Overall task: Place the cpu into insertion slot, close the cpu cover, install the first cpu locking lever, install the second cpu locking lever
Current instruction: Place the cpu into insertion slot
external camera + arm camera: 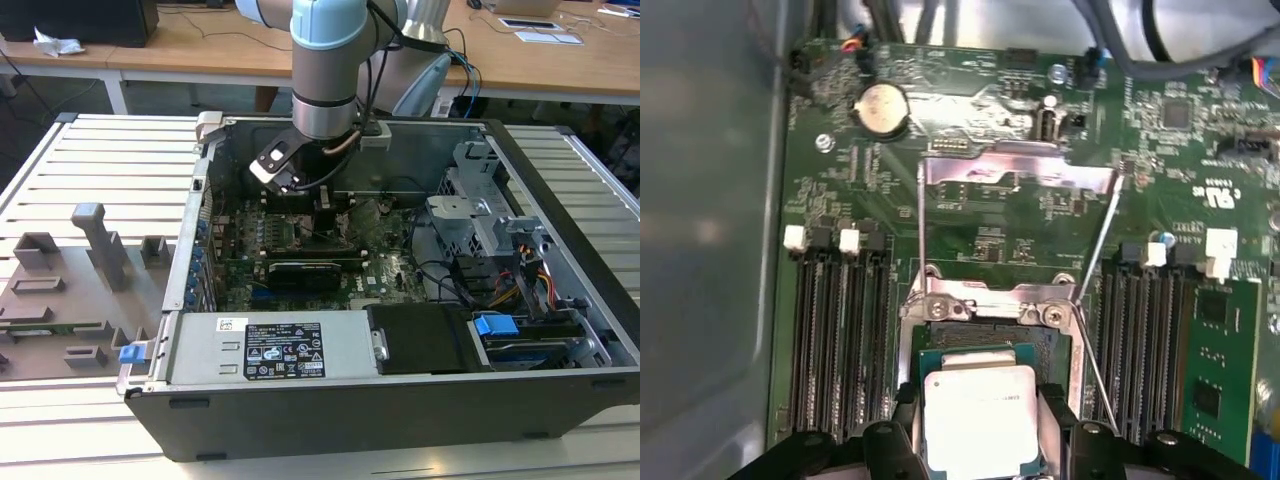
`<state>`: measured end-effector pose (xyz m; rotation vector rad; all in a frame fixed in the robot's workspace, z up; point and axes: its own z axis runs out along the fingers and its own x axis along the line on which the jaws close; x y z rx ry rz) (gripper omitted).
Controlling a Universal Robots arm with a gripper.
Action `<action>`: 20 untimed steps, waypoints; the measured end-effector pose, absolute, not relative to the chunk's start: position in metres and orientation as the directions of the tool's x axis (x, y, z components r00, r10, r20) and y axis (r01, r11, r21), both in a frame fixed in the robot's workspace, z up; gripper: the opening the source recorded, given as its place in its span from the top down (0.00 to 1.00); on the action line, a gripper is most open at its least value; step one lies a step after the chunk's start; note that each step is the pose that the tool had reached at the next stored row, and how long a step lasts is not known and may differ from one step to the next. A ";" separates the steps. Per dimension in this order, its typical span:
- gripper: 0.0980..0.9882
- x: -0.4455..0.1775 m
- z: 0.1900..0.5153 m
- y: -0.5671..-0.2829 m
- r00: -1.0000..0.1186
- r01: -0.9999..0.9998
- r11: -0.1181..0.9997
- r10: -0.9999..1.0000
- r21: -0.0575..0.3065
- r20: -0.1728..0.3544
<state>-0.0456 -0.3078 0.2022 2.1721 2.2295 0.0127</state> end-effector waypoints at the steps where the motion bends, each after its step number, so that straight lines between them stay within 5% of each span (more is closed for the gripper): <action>1: 0.50 -0.046 0.202 -0.308 -0.011 1.000 0.012 1.000 0.026 -0.015; 5: 0.50 -0.045 0.202 -0.308 0.091 0.996 -0.091 0.996 0.026 -0.015; 20: 0.50 -0.041 0.200 -0.311 0.052 0.998 -0.052 0.999 0.026 -0.015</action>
